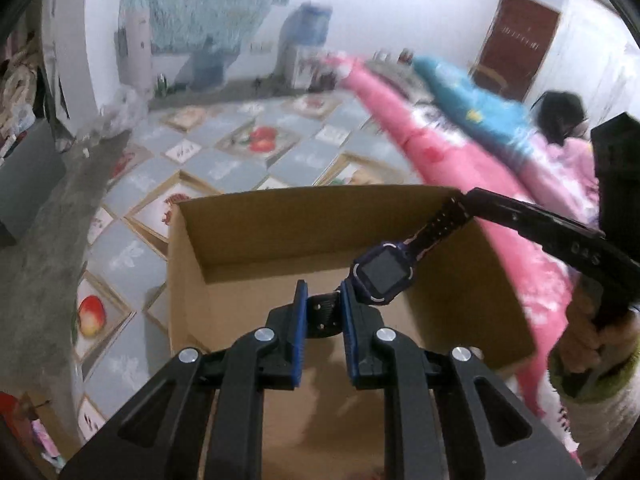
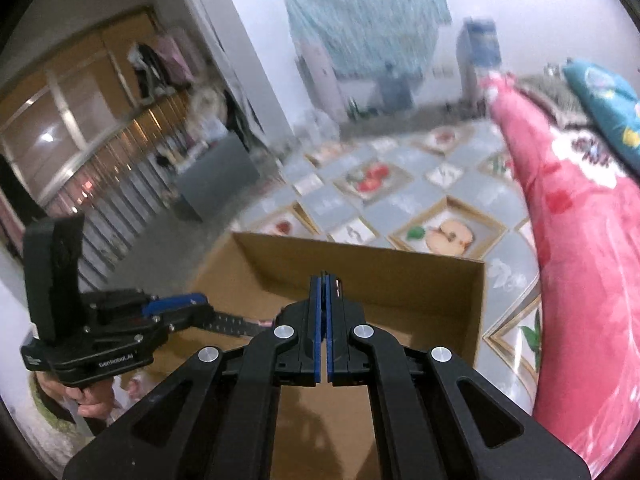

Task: Organize jewelry
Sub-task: 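Lower the watch into the cardboard box and open both grippers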

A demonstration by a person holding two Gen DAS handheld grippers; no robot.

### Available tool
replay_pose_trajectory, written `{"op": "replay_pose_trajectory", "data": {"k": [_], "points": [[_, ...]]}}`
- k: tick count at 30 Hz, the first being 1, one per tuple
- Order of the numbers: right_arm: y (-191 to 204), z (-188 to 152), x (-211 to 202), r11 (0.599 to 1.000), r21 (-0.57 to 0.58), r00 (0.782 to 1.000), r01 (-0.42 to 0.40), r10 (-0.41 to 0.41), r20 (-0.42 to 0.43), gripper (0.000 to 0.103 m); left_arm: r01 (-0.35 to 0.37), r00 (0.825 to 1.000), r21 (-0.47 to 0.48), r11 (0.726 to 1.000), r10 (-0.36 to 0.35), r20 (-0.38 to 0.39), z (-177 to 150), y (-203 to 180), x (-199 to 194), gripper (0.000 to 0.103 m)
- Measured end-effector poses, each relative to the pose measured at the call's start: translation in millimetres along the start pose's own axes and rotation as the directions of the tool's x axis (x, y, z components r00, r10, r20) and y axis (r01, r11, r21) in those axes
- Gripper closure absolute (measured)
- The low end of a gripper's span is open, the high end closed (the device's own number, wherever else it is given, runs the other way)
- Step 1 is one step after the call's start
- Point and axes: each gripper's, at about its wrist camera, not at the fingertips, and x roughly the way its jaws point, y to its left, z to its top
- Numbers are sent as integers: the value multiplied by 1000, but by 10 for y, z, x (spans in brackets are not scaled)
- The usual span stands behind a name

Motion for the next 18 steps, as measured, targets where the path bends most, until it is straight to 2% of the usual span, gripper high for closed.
{"op": "replay_pose_trajectory", "data": {"k": [3,6,7,10,14,16,18], "points": [[-65,51,367,999,6,995,38,-37,-92,103,-51,995,12,999,52,-84,204,126,411,87],[-125,26,565,997,4,984,76,-75,-160,102,-129,980,46,991,135,-144,279,193,701,72],[-160,17,609,996,10,980,92,-89,-176,99,-158,974,56,986,165,-155,304,225,779,68],[-215,12,593,992,10,978,125,-122,-170,96,-134,972,47,990,141,-190,298,257,861,59],[-269,12,475,991,15,981,135,-131,-146,92,-136,978,52,989,143,-152,288,196,778,48],[-285,0,370,990,17,983,138,-135,-125,90,-160,979,58,985,166,-116,289,157,685,37],[-288,-9,245,990,17,986,141,-139,-97,86,-167,983,56,984,170,-70,273,126,517,33]]}}
